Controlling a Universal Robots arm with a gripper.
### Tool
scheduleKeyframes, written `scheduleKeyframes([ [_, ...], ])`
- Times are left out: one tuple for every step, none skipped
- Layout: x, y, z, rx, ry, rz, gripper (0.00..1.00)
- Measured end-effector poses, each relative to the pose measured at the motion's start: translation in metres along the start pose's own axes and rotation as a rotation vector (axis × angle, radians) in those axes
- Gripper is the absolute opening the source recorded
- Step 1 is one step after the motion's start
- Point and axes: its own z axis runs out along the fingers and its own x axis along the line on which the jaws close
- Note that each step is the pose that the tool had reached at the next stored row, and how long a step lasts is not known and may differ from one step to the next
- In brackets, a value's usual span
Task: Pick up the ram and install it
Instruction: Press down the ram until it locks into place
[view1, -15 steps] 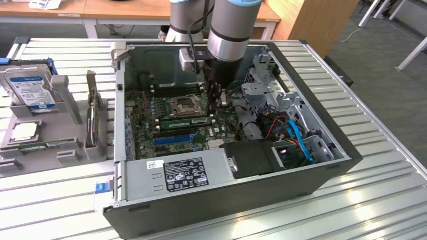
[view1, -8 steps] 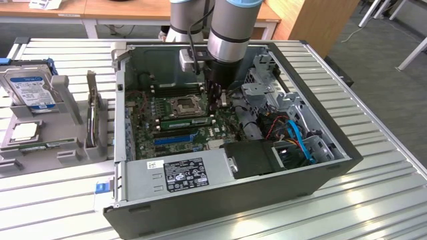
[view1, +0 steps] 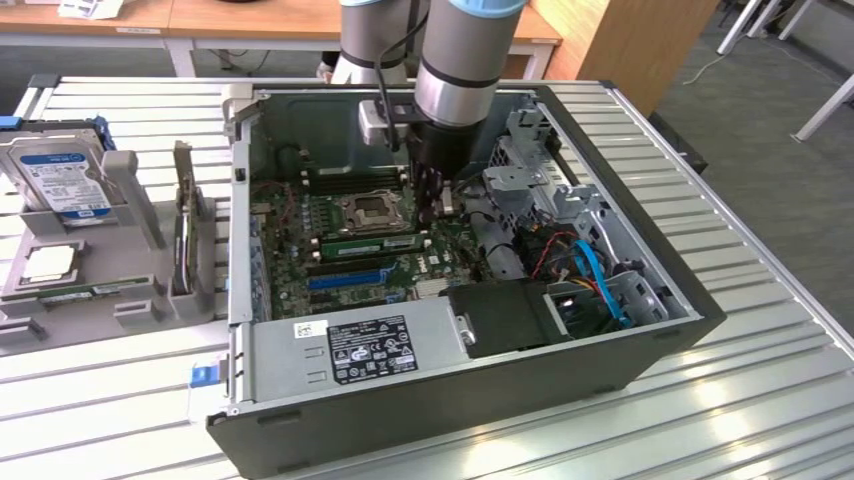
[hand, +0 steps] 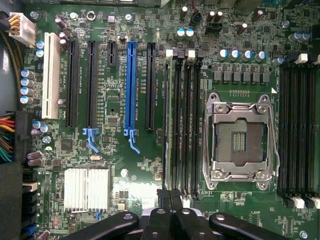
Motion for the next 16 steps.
scheduleKeyframes([
  [0.0,0.0,0.0004,0.0,0.0,0.0,0.1],
  [0.0,0.0,0.0008,0.0,0.0001,0.0,0.1],
  [0.0,0.0,0.0012,0.0,0.0002,0.0,0.1],
  [0.0,0.0,0.0016,-0.0001,0.0004,0.0,0.1],
  [0.0,0.0,0.0019,0.0,0.0006,0.0,0.1],
  [0.0,0.0,0.0023,0.0,0.0007,0.0,0.1],
  [0.0,-0.0001,0.0025,0.0,0.0009,0.0,0.1],
  [0.0,-0.0001,0.0028,-0.0001,0.0011,0.0,0.1],
  [0.0,-0.0001,0.003,0.0,0.0012,0.0,0.1],
  [0.0,-0.0001,0.0032,0.0,0.0011,0.0,0.1],
  [0.0,-0.0001,0.0033,0.0,0.0011,0.0,0.1],
  [0.0,-0.0001,0.0035,0.0,0.0011,0.0,0.1],
  [0.0,-0.0001,0.0038,0.0,0.0009,0.0,0.1],
  [0.0,-0.0001,0.004,0.0,0.001,0.0,0.1],
  [0.0001,-0.0001,0.0042,-0.0001,0.0011,0.0,0.1],
  [0.0001,-0.0001,0.0043,0.0,0.0012,0.0,0.1],
])
